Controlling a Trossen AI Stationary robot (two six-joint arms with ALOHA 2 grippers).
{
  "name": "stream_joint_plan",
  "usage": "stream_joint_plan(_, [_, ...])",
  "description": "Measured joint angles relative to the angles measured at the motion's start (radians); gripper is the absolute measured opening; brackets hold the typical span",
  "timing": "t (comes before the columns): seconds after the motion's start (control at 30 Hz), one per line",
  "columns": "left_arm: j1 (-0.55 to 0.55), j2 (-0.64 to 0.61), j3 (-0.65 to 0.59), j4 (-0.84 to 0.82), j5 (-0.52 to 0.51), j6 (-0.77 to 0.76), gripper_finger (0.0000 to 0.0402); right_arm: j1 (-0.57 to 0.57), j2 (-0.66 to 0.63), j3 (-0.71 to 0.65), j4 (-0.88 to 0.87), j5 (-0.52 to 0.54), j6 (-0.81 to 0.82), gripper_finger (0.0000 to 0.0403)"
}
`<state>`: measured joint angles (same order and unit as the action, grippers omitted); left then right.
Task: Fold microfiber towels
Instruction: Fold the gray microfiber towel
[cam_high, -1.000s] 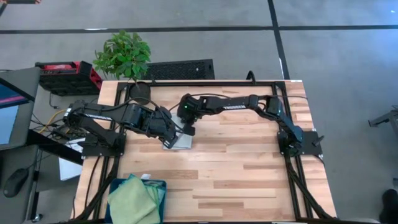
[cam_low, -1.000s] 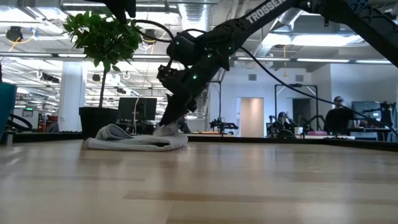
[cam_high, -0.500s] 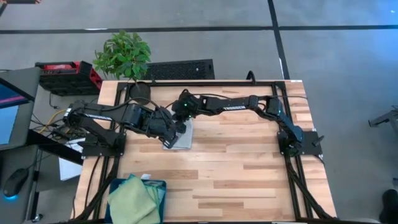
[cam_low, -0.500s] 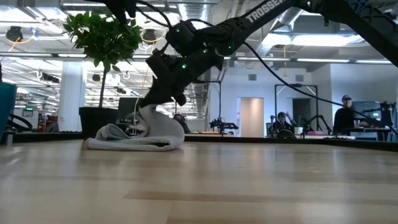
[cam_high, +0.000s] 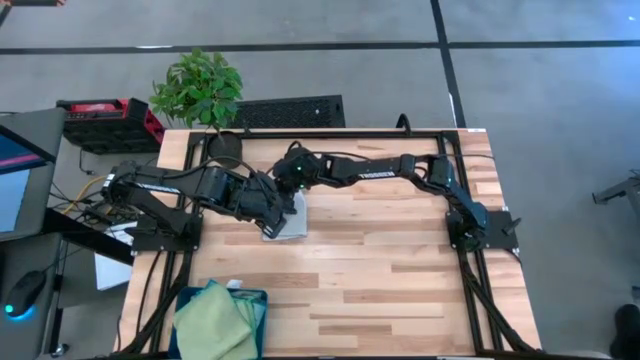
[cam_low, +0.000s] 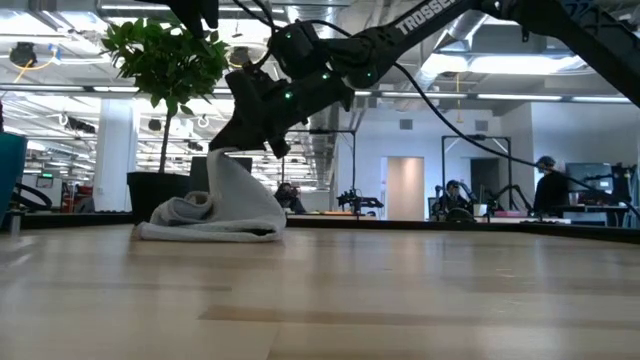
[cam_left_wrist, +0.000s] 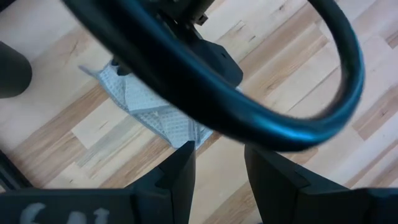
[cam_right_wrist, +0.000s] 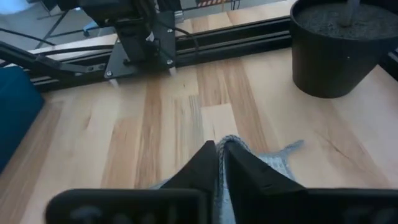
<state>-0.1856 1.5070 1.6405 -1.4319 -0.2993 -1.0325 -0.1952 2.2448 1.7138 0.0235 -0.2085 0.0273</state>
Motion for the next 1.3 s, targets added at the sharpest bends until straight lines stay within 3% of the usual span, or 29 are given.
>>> stream_joint_plan(0.53, [-0.001, 0.000, 0.000, 0.000, 0.004, 0.000, 0.0131, 0.032, -0.006, 0.000, -0.063, -0.005, 0.001, 0.0241])
stream_joint_plan(0.83, [0.000, 0.000, 0.000, 0.000, -0.004, 0.018, 0.0131, 0.031, -0.084, 0.000, -0.256, -0.031, -0.002, 0.0249])
stream_joint_plan(1.13, [0.000, -0.005, 0.000, 0.000, -0.032, 0.034, 0.0131, 0.031, -0.110, 0.000, -0.327, -0.062, -0.006, 0.0249])
stream_joint_plan(1.3, [0.000, -0.043, 0.000, 0.000, -0.104, 0.038, 0.0131, 0.038, -0.141, 0.001, -0.485, -0.078, -0.101, 0.0249])
